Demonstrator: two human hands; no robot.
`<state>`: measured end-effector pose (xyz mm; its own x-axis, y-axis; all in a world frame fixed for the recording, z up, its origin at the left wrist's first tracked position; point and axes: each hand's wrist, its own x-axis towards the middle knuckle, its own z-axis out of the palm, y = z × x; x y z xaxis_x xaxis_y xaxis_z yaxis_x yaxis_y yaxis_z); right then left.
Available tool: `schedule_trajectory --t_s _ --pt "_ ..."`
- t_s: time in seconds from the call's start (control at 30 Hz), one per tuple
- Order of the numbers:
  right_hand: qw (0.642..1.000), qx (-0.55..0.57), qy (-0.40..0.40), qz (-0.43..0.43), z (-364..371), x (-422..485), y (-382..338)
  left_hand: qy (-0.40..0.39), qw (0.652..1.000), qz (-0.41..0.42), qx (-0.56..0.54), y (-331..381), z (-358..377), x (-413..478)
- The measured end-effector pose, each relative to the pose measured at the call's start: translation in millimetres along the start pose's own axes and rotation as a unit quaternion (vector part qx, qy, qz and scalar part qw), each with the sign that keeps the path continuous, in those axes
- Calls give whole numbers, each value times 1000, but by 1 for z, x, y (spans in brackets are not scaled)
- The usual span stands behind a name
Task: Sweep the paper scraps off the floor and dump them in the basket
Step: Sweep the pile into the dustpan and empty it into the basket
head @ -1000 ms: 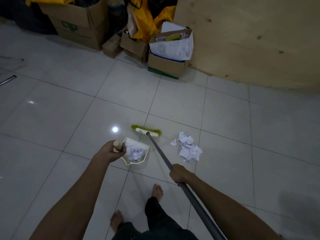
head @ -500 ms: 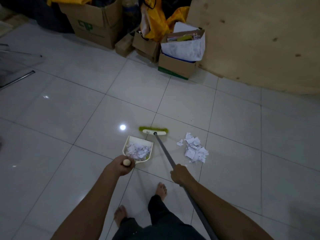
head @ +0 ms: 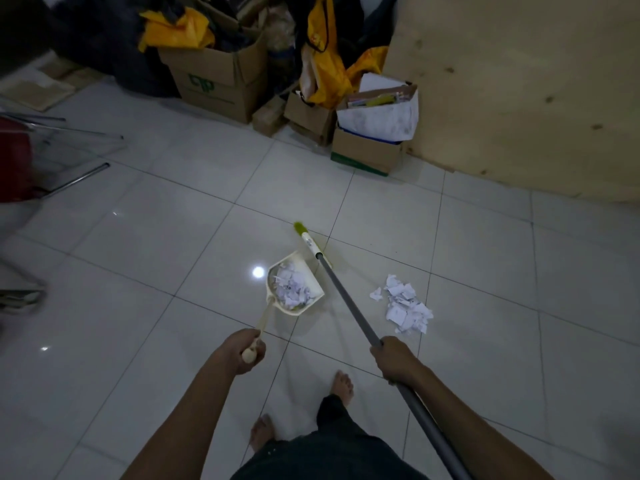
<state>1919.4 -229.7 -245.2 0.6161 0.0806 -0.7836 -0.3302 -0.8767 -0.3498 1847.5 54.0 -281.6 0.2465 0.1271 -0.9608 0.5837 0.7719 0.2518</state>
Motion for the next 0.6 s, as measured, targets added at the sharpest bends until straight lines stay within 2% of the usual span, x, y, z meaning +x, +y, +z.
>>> schedule_trajectory --t_s 0.27,0.6 --pt "996 81 21 -35 44 -40 -17 -25 998 47 29 -3 -51 -27" --pt "996 70 32 -46 90 -74 -43 -38 997 64 -10 -6 -123 -50"
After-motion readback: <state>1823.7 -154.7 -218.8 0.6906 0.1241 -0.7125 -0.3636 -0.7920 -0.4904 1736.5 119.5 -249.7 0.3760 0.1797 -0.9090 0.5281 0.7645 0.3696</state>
